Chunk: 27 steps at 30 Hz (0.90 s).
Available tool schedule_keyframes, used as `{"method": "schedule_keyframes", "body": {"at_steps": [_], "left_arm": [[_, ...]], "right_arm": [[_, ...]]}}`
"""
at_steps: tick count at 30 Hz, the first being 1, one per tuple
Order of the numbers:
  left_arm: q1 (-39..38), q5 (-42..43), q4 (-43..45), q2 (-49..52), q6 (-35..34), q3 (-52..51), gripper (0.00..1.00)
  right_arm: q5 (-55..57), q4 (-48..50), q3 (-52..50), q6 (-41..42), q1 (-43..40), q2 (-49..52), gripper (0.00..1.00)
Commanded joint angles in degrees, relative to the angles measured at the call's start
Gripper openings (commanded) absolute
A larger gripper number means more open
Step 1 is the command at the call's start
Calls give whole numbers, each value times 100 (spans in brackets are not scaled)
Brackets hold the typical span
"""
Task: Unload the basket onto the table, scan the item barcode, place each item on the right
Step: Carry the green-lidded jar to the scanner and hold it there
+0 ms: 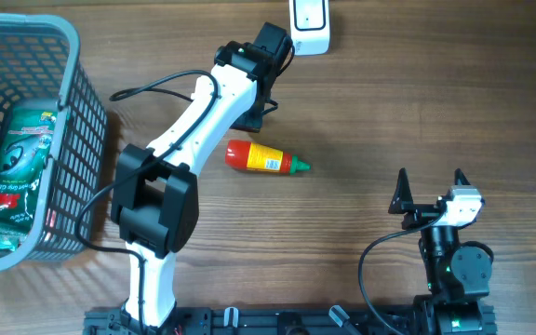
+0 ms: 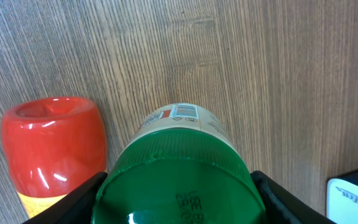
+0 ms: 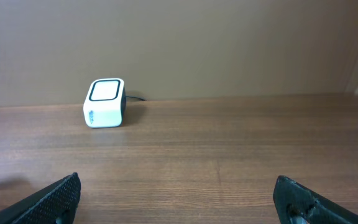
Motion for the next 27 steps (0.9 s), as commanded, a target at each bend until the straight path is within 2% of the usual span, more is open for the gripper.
{"method": "schedule_keyframes", "body": {"at_steps": [1,2,5,7,8,9,13,14,16,17,20,25,27], "left_arm": [[39,-179,20,160,-94,37,4],[46,-179,37,162,-92,37,4],[50,-179,216,162,232,37,22],[48,-179,289,162,337,37,25],[48,-179,299,162,337,37,35],[50,-179,299,162,339,37,51],[50,-179,302,162,472,37,56],[50,-179,297,162,511,37,55],[48,-219,319,162,741,37,45],[48,-304,317,162,841,37,44],[48,-704,192,162,1261,37,46],[50,-1182,-164,162,1294,37,48],[48,-1185,-136,162,1349,37,53]], "right_arm": [[92,31,-4,68,26,0,100],[92,33,-4,66,26,0,100],[90,31,-4,68,26,0,100],[92,31,-4,66,26,0,100],[92,33,-4,68,26,0,100],[92,33,-4,68,26,0,100],[92,31,-4,68,26,0,100],[92,31,-4,66,26,0,100],[92,31,-4,68,26,0,100],[92,33,-4,66,26,0,100],[92,31,-4,68,26,0,100],[92,33,-4,68,26,0,100],[92,31,-4,66,26,0,100]]}}
